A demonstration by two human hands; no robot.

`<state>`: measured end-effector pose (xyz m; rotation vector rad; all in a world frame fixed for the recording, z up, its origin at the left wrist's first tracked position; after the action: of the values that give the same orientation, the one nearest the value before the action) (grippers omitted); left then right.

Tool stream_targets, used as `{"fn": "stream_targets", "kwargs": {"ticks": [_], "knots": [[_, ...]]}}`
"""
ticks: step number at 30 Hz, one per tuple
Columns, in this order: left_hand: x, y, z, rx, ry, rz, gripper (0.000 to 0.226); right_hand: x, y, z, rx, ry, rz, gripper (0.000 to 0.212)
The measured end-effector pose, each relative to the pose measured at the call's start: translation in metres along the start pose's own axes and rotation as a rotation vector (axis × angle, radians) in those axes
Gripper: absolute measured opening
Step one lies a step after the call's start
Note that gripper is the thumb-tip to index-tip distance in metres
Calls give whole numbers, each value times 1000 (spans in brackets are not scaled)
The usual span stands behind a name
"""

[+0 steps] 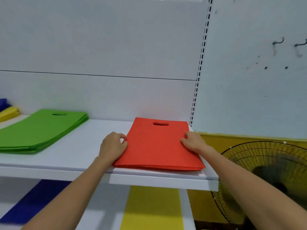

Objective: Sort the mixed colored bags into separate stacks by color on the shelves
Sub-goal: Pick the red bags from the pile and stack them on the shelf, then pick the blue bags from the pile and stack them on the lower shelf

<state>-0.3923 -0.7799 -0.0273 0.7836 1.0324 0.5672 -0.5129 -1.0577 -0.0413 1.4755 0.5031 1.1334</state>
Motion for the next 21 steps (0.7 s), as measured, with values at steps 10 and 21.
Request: {"fn": "stream_targets", "kwargs": {"ticks": [10, 21], "knots": [[13, 3, -9, 142, 92, -186, 41, 13, 3, -6, -11, -72, -63, 39], [138, 146, -23, -169, -49, -63, 32, 287, -14, -13, -190, 479, 72, 47]]}}
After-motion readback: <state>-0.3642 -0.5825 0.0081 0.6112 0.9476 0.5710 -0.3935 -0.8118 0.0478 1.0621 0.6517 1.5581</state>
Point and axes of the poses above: each hand's wrist, its own z-axis towards the middle knuckle, its own y-axis out of the back of the hand, x = y × z, the point moved 8 cm from there along z, towards the middle knuckle, and after that the axes turned 7 degrees about y, right-handed, at the moved point
